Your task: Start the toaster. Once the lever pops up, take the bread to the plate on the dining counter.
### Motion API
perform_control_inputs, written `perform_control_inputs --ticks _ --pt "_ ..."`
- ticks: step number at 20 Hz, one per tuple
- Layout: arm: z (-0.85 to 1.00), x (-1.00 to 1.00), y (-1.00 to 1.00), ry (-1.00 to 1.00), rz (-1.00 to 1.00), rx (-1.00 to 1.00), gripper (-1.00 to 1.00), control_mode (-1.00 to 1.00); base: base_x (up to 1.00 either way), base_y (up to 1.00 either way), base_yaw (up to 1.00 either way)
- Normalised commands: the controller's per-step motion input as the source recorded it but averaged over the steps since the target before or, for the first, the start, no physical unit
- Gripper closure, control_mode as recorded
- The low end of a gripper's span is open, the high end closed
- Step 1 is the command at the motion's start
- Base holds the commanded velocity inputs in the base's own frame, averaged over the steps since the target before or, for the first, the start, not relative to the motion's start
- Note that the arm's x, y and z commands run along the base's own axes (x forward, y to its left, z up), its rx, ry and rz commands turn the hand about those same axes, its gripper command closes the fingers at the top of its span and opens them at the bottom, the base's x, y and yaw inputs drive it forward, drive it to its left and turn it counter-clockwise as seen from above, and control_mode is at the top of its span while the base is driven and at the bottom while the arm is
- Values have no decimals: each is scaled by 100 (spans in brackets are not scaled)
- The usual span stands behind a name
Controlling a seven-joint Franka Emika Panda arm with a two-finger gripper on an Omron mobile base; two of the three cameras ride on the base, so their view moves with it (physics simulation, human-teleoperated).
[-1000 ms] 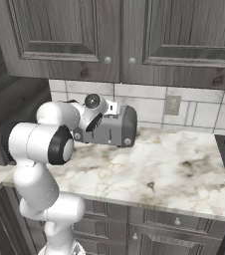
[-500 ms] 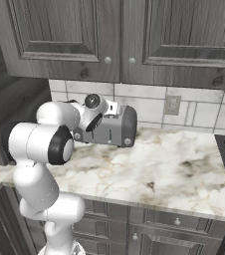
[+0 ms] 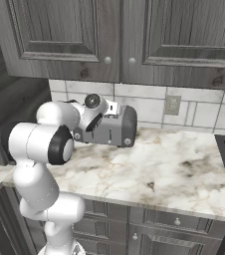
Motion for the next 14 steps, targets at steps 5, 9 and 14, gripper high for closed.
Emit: perform_control_inputs --ticks 5,9,14 --pt "0 0 0 0 0 0 -100 -100 0 0 0" --pt "0 0 0 0 0 0 -100 -100 0 0 0" --pt "0 0 0 0 0 0 -100 -100 0 0 0"
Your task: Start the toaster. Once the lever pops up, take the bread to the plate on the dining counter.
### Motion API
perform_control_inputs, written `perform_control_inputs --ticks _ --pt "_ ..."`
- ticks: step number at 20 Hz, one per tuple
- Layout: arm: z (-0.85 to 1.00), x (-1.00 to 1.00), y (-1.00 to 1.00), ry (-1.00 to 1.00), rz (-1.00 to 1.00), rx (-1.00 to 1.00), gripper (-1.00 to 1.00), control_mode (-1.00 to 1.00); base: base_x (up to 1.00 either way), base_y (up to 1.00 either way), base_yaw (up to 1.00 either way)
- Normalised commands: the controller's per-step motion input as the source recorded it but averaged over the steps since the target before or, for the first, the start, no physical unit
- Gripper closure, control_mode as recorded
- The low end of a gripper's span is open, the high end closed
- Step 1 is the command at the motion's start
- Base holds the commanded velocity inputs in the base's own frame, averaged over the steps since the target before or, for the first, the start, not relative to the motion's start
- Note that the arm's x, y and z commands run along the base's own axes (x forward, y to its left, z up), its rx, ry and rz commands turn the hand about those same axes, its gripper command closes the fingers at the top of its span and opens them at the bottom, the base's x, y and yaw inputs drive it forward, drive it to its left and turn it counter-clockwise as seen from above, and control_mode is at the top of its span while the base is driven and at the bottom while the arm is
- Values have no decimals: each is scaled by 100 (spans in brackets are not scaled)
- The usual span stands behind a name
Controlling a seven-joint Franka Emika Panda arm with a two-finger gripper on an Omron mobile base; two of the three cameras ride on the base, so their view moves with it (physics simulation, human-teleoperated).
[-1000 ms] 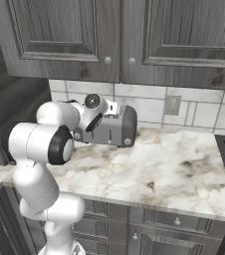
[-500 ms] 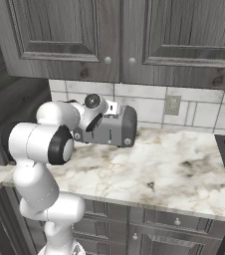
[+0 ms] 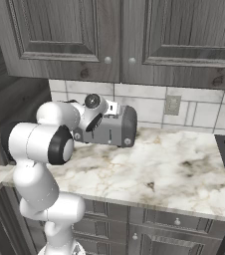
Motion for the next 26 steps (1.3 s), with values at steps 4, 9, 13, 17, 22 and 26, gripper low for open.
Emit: perform_control_inputs --ticks 4,9,13,17,22,26 --pt "0 0 0 0 0 0 -100 -100 0 0 0" --pt "0 0 0 0 0 0 -100 -100 0 0 0" --pt "0 0 0 0 0 0 -100 -100 0 0 0" --pt "0 0 0 0 0 0 -100 -100 0 0 0" --pt "0 0 0 0 0 0 -100 -100 0 0 0" --pt "0 0 0 0 0 0 -100 -100 0 0 0"
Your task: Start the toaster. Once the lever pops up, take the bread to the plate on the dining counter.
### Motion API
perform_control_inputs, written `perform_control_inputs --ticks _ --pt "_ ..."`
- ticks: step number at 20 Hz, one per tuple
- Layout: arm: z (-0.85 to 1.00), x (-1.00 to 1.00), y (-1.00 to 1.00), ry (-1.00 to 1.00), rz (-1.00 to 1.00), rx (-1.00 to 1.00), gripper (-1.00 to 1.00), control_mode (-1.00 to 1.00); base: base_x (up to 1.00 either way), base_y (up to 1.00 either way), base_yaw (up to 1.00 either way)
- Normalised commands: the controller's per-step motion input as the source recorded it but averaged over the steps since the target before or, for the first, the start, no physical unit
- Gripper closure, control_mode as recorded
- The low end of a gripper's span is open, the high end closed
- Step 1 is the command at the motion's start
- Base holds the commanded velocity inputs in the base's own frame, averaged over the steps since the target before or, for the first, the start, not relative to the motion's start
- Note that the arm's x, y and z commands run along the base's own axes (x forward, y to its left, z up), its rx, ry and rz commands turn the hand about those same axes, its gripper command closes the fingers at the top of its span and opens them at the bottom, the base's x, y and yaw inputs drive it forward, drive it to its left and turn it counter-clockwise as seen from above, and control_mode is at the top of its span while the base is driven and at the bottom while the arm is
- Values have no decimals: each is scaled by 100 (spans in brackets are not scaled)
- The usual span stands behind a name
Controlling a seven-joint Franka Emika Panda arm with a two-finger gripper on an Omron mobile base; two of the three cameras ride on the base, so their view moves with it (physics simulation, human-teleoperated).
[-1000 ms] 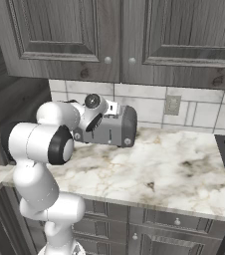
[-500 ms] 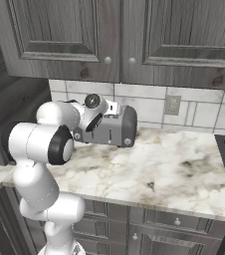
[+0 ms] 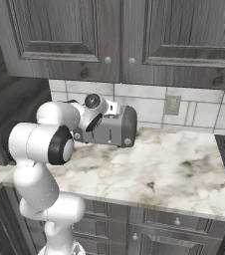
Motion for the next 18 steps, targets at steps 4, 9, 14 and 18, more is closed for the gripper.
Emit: perform_control_inputs --ticks 4,9,14,18 --pt "0 0 0 0 0 0 -100 -100 0 0 0" --pt "0 0 0 0 0 0 -100 -100 0 0 0" --pt "0 0 0 0 0 0 -100 -100 0 0 0" --pt "0 0 0 0 0 0 -100 -100 0 0 0"
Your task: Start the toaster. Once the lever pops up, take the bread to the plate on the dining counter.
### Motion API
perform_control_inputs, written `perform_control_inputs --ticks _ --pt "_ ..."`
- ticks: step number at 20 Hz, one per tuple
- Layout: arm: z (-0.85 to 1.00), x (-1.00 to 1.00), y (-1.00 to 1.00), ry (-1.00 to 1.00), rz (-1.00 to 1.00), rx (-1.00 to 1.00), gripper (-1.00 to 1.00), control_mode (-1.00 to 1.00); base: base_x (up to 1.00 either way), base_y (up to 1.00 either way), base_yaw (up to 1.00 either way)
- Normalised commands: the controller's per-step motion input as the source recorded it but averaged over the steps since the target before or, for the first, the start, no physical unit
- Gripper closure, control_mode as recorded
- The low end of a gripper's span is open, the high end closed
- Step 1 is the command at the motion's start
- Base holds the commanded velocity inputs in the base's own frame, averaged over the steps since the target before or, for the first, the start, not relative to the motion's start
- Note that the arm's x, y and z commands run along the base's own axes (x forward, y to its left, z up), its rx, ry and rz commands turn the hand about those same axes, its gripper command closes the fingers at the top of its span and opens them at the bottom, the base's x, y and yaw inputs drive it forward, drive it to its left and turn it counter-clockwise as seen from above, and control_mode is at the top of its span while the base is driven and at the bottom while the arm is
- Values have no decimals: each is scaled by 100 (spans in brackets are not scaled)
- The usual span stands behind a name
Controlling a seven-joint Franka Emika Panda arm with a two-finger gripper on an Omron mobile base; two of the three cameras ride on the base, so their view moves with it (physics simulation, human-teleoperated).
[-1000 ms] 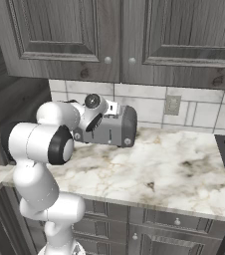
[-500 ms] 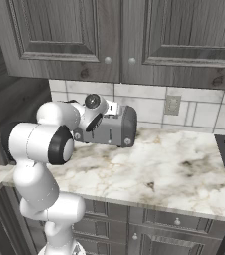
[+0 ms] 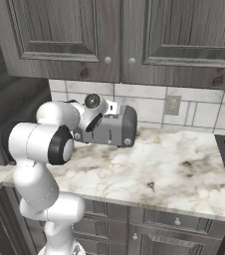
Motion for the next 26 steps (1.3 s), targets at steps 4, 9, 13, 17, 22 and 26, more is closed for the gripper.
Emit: perform_control_inputs --ticks 4,9,13,17,22,26 --pt "0 0 0 0 0 0 -100 -100 0 0 0" --pt "0 0 0 0 0 0 -100 -100 0 0 0" --pt "0 0 0 0 0 0 -100 -100 0 0 0" --pt "0 0 0 0 0 0 -100 -100 0 0 0" --pt "0 0 0 0 0 0 -100 -100 0 0 0" --pt "0 0 0 0 0 0 -100 -100 0 0 0"
